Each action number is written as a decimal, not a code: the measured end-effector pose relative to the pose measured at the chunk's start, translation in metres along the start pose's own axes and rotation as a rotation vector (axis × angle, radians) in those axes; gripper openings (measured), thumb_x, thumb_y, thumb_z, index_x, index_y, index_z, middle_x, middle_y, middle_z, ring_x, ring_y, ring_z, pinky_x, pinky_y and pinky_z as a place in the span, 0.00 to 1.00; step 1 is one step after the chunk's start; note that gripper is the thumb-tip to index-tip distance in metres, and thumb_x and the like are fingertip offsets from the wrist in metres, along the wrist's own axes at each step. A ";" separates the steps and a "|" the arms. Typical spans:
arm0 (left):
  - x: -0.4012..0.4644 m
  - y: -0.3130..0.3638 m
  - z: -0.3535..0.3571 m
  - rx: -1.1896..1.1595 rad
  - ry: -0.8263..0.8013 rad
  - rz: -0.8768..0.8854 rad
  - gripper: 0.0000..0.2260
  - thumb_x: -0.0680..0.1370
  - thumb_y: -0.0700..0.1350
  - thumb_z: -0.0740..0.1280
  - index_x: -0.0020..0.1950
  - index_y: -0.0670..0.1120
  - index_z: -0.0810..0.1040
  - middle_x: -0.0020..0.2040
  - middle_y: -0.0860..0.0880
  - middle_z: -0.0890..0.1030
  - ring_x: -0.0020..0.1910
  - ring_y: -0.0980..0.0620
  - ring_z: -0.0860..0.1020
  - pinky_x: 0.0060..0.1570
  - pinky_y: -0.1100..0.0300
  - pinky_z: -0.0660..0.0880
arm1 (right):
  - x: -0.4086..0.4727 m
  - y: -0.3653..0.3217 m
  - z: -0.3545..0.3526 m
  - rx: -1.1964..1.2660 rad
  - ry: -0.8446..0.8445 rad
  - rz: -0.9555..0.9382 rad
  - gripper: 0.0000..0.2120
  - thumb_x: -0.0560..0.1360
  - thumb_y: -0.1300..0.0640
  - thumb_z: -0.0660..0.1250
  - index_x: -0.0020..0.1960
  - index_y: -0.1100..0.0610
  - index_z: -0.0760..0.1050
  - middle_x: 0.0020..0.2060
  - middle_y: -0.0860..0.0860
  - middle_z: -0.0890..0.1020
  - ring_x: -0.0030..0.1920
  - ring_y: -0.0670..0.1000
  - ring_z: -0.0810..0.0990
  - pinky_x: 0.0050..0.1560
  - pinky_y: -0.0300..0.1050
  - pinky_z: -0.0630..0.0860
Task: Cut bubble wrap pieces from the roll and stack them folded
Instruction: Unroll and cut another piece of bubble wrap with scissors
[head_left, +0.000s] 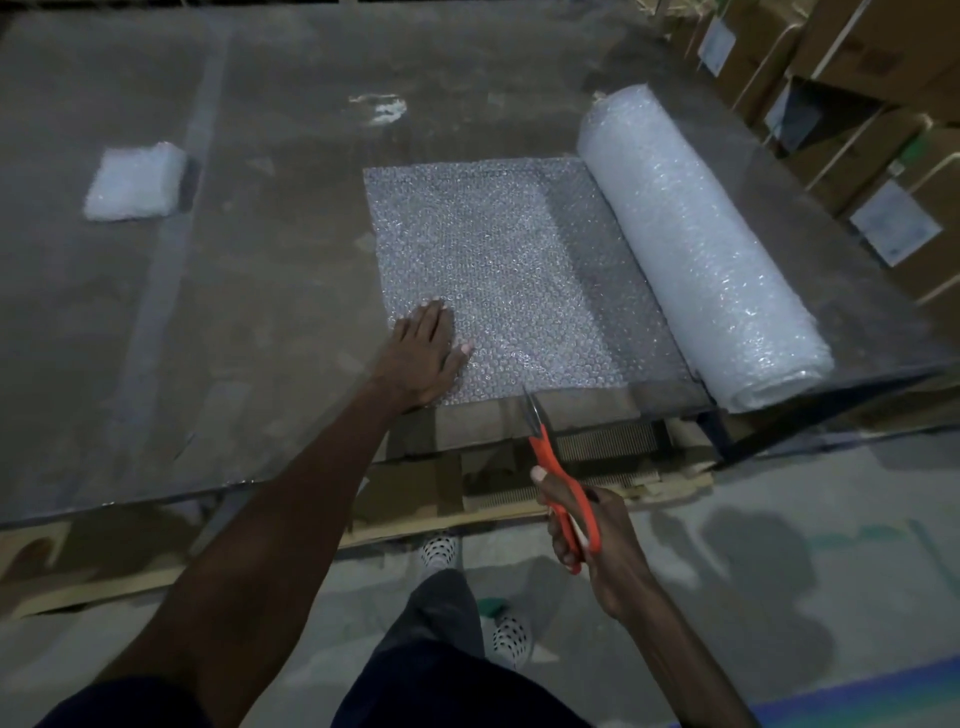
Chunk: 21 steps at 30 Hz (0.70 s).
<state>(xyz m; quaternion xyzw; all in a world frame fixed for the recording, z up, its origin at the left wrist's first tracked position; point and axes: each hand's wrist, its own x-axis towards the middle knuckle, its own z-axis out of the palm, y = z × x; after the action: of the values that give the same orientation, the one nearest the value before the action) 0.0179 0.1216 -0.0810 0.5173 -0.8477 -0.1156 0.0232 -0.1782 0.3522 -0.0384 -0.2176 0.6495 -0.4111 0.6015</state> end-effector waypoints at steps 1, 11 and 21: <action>0.000 -0.001 0.000 0.000 0.007 0.005 0.31 0.85 0.59 0.48 0.81 0.39 0.51 0.81 0.39 0.51 0.80 0.41 0.49 0.78 0.43 0.49 | 0.003 -0.002 0.000 0.002 0.002 -0.002 0.21 0.67 0.43 0.79 0.39 0.61 0.79 0.27 0.57 0.75 0.24 0.52 0.70 0.26 0.40 0.65; -0.002 -0.002 0.004 -0.028 0.038 0.006 0.31 0.85 0.60 0.48 0.81 0.41 0.50 0.82 0.41 0.50 0.81 0.43 0.48 0.78 0.45 0.47 | 0.023 -0.012 -0.001 -0.039 0.027 -0.032 0.29 0.72 0.47 0.77 0.52 0.74 0.79 0.28 0.57 0.76 0.24 0.50 0.70 0.25 0.39 0.65; -0.002 -0.002 0.006 -0.031 0.049 0.002 0.31 0.85 0.59 0.48 0.82 0.41 0.50 0.82 0.41 0.50 0.81 0.44 0.47 0.78 0.46 0.47 | 0.027 -0.009 -0.002 -0.009 0.023 -0.032 0.26 0.72 0.49 0.78 0.52 0.73 0.79 0.27 0.54 0.75 0.23 0.48 0.69 0.24 0.38 0.65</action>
<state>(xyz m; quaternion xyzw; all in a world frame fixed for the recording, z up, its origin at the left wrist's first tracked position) 0.0196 0.1234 -0.0869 0.5189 -0.8453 -0.1162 0.0522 -0.1868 0.3266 -0.0476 -0.2258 0.6548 -0.4202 0.5862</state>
